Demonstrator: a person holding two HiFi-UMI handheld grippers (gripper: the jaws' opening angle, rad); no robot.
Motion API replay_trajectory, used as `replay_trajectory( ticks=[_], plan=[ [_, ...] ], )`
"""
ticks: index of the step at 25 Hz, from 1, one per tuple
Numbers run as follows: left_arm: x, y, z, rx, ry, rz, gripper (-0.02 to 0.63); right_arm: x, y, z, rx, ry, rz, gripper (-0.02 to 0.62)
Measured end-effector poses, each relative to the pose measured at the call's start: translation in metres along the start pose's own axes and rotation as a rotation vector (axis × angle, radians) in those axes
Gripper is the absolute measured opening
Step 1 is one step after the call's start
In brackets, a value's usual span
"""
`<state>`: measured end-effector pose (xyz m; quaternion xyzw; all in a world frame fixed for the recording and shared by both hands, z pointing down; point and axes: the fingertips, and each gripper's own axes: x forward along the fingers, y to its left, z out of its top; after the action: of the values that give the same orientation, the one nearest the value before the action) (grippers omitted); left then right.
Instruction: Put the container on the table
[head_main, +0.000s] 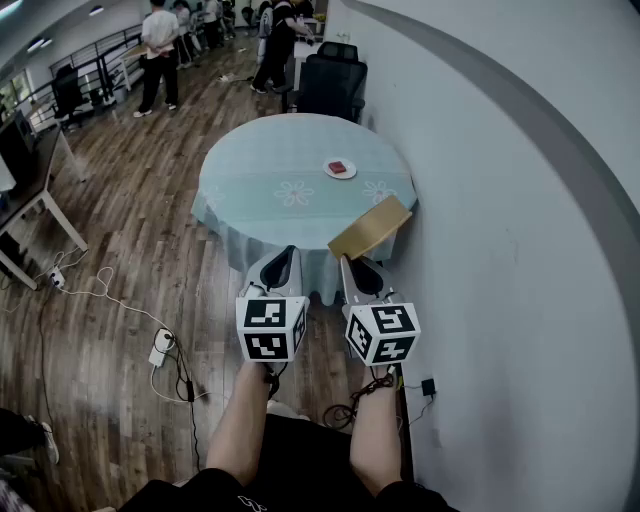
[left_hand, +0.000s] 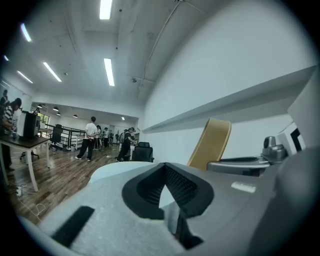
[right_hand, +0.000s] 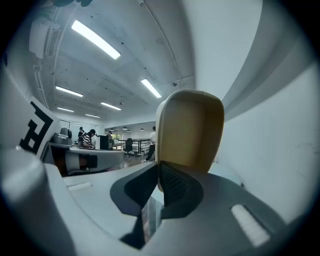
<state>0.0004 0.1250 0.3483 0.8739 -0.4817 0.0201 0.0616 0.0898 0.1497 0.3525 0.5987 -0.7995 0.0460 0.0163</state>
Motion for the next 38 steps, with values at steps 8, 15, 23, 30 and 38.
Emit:
replay_trajectory(
  ticks=[8,15,23,30,38],
  plan=[
    [0.002,0.005,0.000,0.005,-0.007,0.015,0.002,0.012,-0.006,-0.001,-0.063,0.005,-0.051,0.023],
    [-0.002,0.012,0.014,0.001,-0.037,0.036,0.002,0.008,-0.020,0.016,-0.038,-0.048,-0.058,0.023],
    [0.005,0.043,0.017,-0.003,-0.043,0.094,0.002,0.020,-0.054,0.010,0.020,-0.060,-0.085,0.026],
    [0.059,0.053,0.002,-0.002,-0.041,0.064,0.002,0.061,-0.085,-0.002,0.006,-0.059,-0.105,0.026],
    [0.176,0.097,-0.022,-0.054,0.008,0.035,0.002,0.155,-0.151,-0.020,-0.006,-0.024,-0.142,0.026]
  ],
)
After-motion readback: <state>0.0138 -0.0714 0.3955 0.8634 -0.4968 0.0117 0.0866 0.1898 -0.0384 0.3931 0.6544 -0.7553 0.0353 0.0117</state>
